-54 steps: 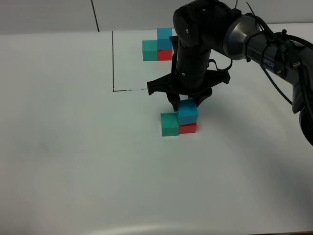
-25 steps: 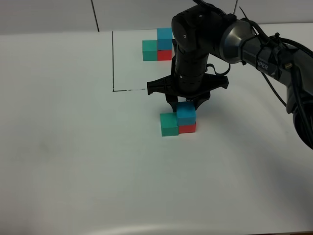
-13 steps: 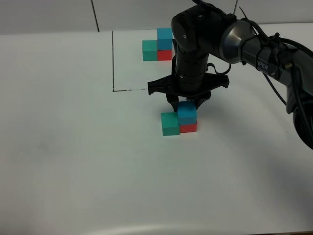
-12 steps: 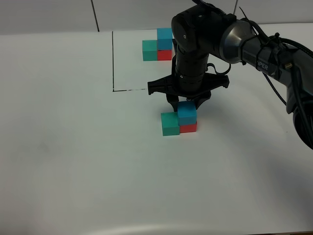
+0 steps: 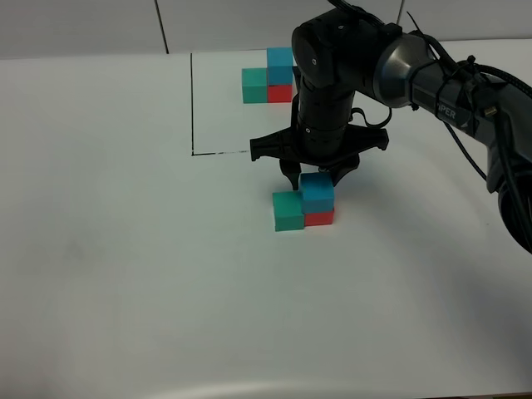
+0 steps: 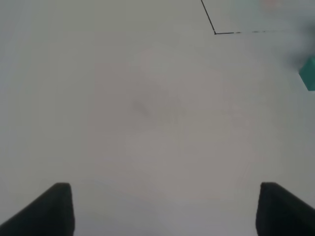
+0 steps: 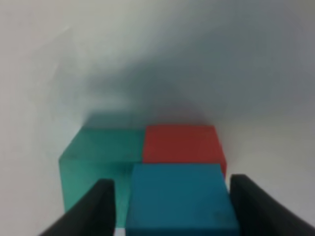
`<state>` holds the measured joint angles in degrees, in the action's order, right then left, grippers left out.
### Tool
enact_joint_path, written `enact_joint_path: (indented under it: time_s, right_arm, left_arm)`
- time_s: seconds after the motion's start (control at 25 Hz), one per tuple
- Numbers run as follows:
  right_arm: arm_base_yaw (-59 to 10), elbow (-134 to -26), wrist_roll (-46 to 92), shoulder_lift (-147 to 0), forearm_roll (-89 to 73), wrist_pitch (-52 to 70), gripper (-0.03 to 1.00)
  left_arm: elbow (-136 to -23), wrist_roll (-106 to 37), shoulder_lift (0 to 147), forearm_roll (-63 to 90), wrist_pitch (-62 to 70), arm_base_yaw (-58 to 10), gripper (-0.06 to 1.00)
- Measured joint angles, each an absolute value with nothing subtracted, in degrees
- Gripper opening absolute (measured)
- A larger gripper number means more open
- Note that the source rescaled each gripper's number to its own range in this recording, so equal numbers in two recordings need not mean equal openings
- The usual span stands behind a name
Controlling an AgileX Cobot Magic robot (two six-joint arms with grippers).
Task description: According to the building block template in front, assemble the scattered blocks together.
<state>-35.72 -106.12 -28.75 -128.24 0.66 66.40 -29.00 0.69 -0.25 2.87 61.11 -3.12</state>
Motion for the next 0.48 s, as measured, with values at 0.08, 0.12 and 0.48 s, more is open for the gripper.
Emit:
enact_joint_path:
  time_s: [0.08,0.12,0.48]
  right_arm:
    - [-35.7,-106.1,-27.4,-128.2,0.6,65.9,0.43]
    - [-35.7,-106.1,-26.7,-128.2,0.6,65.8,0.54]
    - [-34.1,-106.1,-22.6,-123.6,2.6,65.6,0.99]
  left_arm:
    - [-29.0,0.7,-0.2,2.9,61.1,-3.1,0.73]
    - [-29.0,0.7,-0.2,2.9,61.1,-3.1,0.73]
    - [-29.0,0.7,-0.2,2.9,61.1,-3.1,0.73]
